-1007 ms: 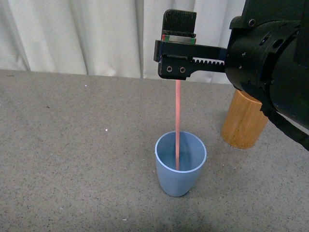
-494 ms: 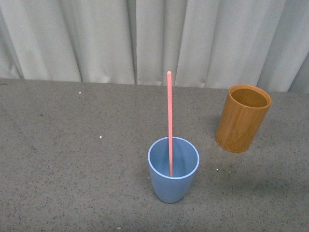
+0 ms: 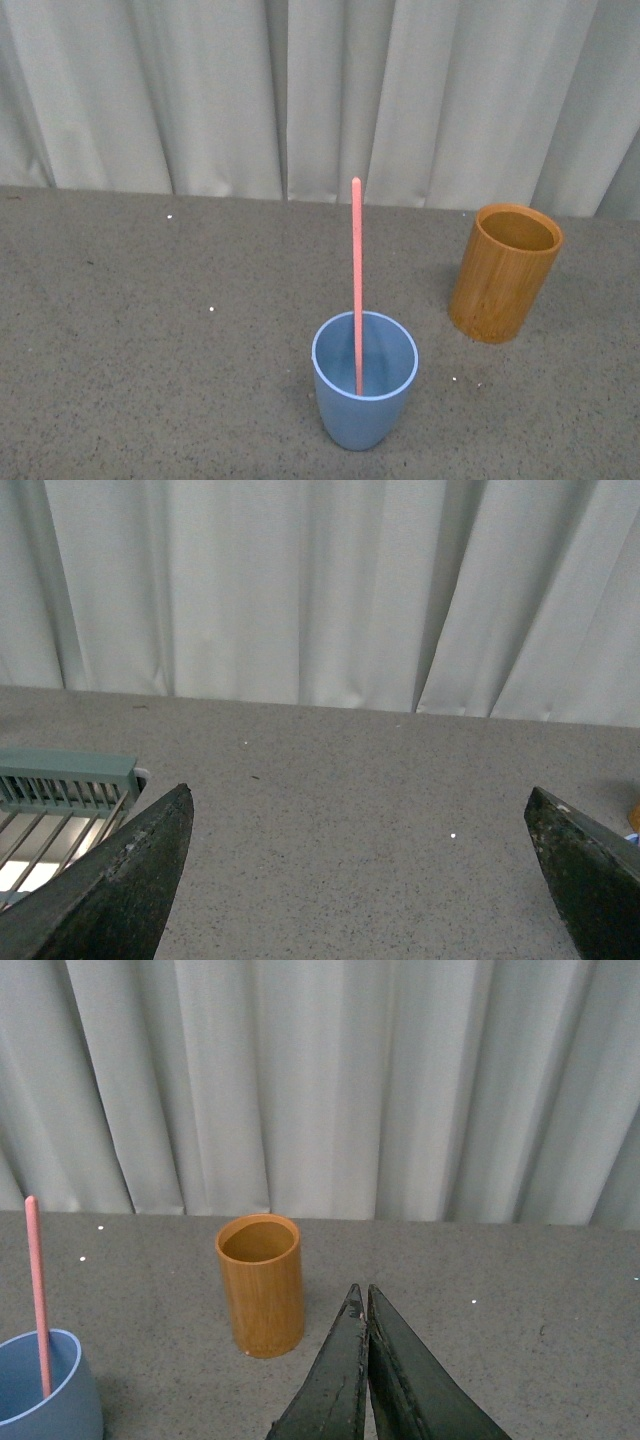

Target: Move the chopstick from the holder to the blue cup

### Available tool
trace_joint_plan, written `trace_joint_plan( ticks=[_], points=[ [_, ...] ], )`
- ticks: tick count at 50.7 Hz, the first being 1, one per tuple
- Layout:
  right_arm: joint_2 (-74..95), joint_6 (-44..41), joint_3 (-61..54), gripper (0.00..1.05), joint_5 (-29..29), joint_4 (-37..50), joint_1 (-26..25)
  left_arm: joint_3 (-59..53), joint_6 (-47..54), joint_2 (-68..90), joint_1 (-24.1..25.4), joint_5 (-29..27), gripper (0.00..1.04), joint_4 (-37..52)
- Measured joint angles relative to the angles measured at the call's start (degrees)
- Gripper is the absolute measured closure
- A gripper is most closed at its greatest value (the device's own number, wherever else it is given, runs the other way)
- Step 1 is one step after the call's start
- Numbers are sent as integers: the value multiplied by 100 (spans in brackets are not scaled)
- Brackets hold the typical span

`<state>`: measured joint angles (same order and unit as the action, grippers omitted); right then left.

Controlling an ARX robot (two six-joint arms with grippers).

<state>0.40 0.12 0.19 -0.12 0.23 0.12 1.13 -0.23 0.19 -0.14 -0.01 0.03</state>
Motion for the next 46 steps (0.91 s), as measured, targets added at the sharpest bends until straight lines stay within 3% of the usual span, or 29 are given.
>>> trace_joint_plan(
  ticks=[19, 21, 32, 43, 46],
  points=[
    [-15, 0, 0, 104, 2, -13, 0, 0, 0, 0, 0, 2, 7, 0],
    [-15, -9, 0, 100, 4, -13, 0, 0, 0, 0, 0, 2, 7, 0],
    [-15, -9, 0, 65, 4, -13, 0, 0, 0, 0, 0, 2, 7, 0],
    [-15, -9, 0, 13, 2, -13, 0, 0, 0, 0, 0, 2, 7, 0],
    [-15, -4, 0, 8, 4, -13, 0, 0, 0, 0, 0, 2, 7, 0]
  ],
)
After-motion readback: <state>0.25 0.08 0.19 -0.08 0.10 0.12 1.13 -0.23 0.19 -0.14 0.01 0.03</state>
